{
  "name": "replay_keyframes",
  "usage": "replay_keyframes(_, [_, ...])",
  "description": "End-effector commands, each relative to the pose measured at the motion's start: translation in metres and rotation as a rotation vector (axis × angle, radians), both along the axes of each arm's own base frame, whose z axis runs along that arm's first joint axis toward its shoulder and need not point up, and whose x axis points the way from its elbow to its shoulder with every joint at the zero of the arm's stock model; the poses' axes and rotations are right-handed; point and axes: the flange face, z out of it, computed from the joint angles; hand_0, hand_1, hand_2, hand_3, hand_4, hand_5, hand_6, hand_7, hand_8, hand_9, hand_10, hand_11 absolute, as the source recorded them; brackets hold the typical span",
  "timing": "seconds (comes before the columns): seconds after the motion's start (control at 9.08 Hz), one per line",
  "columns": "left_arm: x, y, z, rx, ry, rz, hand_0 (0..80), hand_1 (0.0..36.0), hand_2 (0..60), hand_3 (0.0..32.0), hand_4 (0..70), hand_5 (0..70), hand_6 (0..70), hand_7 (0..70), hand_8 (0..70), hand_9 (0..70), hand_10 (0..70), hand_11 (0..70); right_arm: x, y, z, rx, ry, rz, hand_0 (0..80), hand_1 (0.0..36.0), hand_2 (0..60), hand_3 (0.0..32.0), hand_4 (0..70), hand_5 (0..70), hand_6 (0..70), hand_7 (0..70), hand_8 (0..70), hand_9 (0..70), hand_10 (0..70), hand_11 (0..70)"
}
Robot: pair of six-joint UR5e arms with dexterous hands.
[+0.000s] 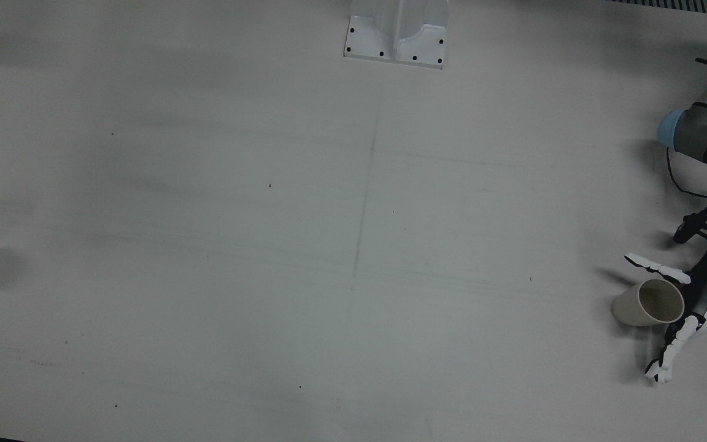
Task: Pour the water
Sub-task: 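Close the left hand around the cream paper cup beside it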
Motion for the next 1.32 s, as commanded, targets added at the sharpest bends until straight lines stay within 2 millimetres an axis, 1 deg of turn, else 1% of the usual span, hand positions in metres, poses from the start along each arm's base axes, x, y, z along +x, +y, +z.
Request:
replay_keyframes(0.0, [0.003,-0.004,-0.004,-0.001,-0.001,0.000,58.4,19.7,3.5,1.4,17.4,29.4,0.9,11.1,0.0,0.8,0.3,2.8,0.001,0.001,0.002,-0.004,0.000,0.001,43.5,8.8,9.2,0.0,9.0,53.3,3.3,8.0,1.2,0.9,1.7,3.3])
replay_keyframes(0.11, [0.006,-0.006,-0.008,-0.002,0.000,0.000,58.9,18.9,2.9,0.0,26.3,70.0,1.9,9.9,0.0,0.5,1.0,3.6,0.001,0.001,0.003,-0.006,0.000,0.003,43.6,8.8,9.1,0.0,8.7,53.5,3.2,7.8,1.2,0.9,1.9,3.5])
replay_keyframes(0.22, [0.011,-0.011,-0.015,0.000,0.004,0.000,58.6,17.9,2.4,0.0,31.2,70.0,2.3,9.8,0.0,0.5,1.5,4.0,0.002,0.002,0.003,-0.006,0.000,0.004,43.5,8.8,9.0,0.0,8.8,52.1,3.2,7.7,1.2,0.8,1.8,3.3])
replay_keyframes(0.44, [0.019,-0.021,-0.030,-0.005,0.009,0.001,59.4,17.8,0.7,0.0,31.8,70.0,3.9,11.6,0.0,0.9,2.2,5.0,0.004,0.003,0.003,-0.007,0.000,0.010,43.4,8.8,9.0,0.0,9.0,50.7,3.1,7.6,1.1,0.8,1.8,3.4])
replay_keyframes(0.55, [0.020,-0.021,-0.031,-0.009,0.007,0.001,60.5,18.5,0.8,0.0,34.8,70.0,4.9,13.2,0.0,1.2,2.7,5.7,0.007,0.004,0.003,-0.006,0.000,0.020,43.2,8.6,8.8,0.0,8.7,49.3,2.9,7.3,1.2,0.7,1.9,3.5])
replay_keyframes(0.66, [0.018,-0.022,-0.032,-0.007,0.011,-0.002,62.5,20.5,4.0,0.0,35.9,70.0,5.8,14.4,0.1,1.4,2.7,6.0,0.011,0.004,0.002,-0.003,-0.003,0.030,43.4,8.8,8.5,0.0,8.3,49.3,2.8,6.9,1.0,0.6,1.9,3.6])
replay_keyframes(0.77, [0.017,-0.022,-0.036,-0.023,0.024,0.002,66.2,30.3,34.6,0.0,36.4,70.0,6.5,15.5,0.3,1.7,3.2,7.3,0.015,0.004,-0.002,0.004,-0.018,0.040,43.8,8.8,8.5,0.0,8.3,50.1,2.8,7.0,0.9,0.3,1.7,3.3])
replay_keyframes(0.88, [0.015,-0.021,-0.041,-0.047,0.047,0.010,61.0,36.0,60.0,0.0,37.3,70.0,6.8,16.4,0.3,1.8,3.6,8.0,0.022,0.004,-0.007,0.016,-0.021,0.059,43.9,8.9,8.5,0.0,8.3,49.3,2.8,7.2,1.0,0.6,1.7,3.3])
replay_keyframes(0.99, [0.014,-0.020,-0.047,-0.066,0.071,0.016,56.6,36.0,60.0,0.0,38.1,70.0,7.0,17.2,0.4,2.0,3.6,8.2,0.031,0.005,-0.019,0.041,-0.023,0.084,44.3,9.2,9.0,0.0,8.7,50.4,3.2,7.9,1.1,0.8,1.7,3.3])
replay_keyframes(1.1, [0.013,-0.019,-0.046,-0.099,0.098,0.025,54.5,36.0,60.0,0.0,39.2,70.0,7.1,17.5,0.4,2.1,3.7,8.2,0.028,0.003,-0.022,0.048,-0.012,0.075,44.8,9.5,9.6,0.0,9.4,52.7,3.4,8.4,1.0,0.7,1.4,2.8])
replay_keyframes(1.21, [0.010,-0.019,-0.046,-0.135,0.137,0.033,53.1,36.0,60.0,0.0,41.1,70.0,7.3,18.0,0.4,2.2,3.5,7.9,0.015,0.000,-0.009,0.029,0.052,0.042,46.0,11.4,11.4,0.0,9.1,58.8,3.9,9.2,1.0,1.0,1.8,3.6])
